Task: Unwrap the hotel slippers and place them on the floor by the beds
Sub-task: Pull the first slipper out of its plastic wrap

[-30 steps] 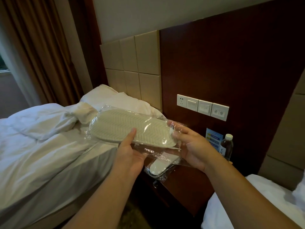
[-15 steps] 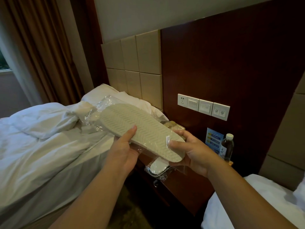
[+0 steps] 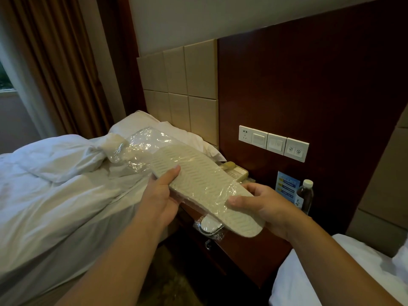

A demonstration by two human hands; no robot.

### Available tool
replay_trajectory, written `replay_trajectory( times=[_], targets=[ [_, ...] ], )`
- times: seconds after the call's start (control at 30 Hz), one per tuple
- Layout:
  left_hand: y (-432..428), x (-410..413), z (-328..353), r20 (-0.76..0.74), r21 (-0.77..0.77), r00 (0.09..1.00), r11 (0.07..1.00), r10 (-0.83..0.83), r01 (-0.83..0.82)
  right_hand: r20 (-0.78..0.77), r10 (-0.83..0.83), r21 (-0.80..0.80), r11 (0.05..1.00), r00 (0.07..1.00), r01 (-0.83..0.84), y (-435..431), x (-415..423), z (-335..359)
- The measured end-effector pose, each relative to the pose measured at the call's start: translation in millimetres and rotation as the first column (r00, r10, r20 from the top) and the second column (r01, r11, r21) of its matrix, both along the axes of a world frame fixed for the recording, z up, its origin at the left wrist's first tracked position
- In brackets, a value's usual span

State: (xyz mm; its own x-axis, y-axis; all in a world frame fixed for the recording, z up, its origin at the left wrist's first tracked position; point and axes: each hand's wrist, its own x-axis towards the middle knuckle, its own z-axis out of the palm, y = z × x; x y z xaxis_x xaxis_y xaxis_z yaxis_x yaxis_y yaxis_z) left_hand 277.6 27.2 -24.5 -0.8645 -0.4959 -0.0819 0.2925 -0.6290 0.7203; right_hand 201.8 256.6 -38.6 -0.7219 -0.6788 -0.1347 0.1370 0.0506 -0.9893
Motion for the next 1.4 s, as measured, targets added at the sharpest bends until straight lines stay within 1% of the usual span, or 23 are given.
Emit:
replay_trajectory(
  times=[0.07,0.13,0.3,0.37,0.43,0.53,0.6,0.77,0.83,0.93,1.0,1.13,1.4],
  targets=[
    [-1.8,0.6,0.5,-0.007,-0.035,0.999,0.999,-0.034,0.034,-0.021,-0.005,0.024,1.000,1.000,0.005,-1.3,-0.8,2.8],
    [-4.3,0.5,1.5,-0.005,-0.053,0.999,0.998,-0.033,0.033,-0.008,0.005,0.008,1.000,1.000,-0.005,-1.1,-1.7,6.1],
    [-13.6,1.8,6.6,-0.003,-0.012,0.999,0.999,0.033,-0.033,0.034,0.103,-0.069,0.992,0.994,-0.101,2.5,-3.2,10.2],
    [-17.3,6.2,7.3,-0.023,0.022,0.999,0.999,0.048,-0.048,0.036,0.112,-0.079,0.991,0.993,-0.109,1.9,-2.8,8.2],
    [-15.7,10.3,5.0,-0.026,0.037,0.998,0.998,0.054,-0.053,0.036,0.097,-0.079,0.992,0.995,-0.094,-0.6,-2.1,5.1],
    [-5.8,13.0,-4.8,0.044,0.017,0.995,0.996,0.091,-0.092,0.032,0.059,-0.086,0.995,0.998,-0.056,-6.7,-0.6,1.2],
    [3.9,13.5,-14.2,0.052,0.011,0.997,0.998,0.063,-0.063,0.036,0.034,-0.098,0.995,0.999,-0.030,-11.2,1.1,0.2],
    [31.6,11.3,-29.3,0.001,0.022,1.000,1.000,-0.022,0.022,0.015,0.001,-0.104,0.995,1.000,0.000,-23.8,9.9,-2.9],
    [33.5,7.1,-29.7,-0.012,0.022,1.000,1.000,0.011,-0.011,-0.002,0.001,-0.090,0.996,1.000,-0.001,-26.3,12.9,-5.2],
    [27.1,1.5,-26.8,0.011,0.034,0.996,0.996,0.087,-0.088,0.001,0.015,-0.083,0.996,1.000,-0.015,-24.9,13.4,-7.3],
    [20.3,-1.9,-26.7,0.033,0.015,0.992,0.993,0.119,-0.119,0.004,0.024,-0.081,0.996,1.000,-0.023,-22.5,12.2,-7.1],
    [3.9,-8.2,-26.3,0.073,-0.015,0.989,0.991,0.131,-0.130,0.017,0.033,-0.085,0.996,0.999,-0.031,-19.1,8.0,-6.7],
    [-23.8,-12.4,-18.0,0.112,-0.117,0.991,0.991,0.075,-0.062,0.038,0.044,-0.067,0.997,0.998,-0.041,-14.1,3.2,-4.2]
  ],
)
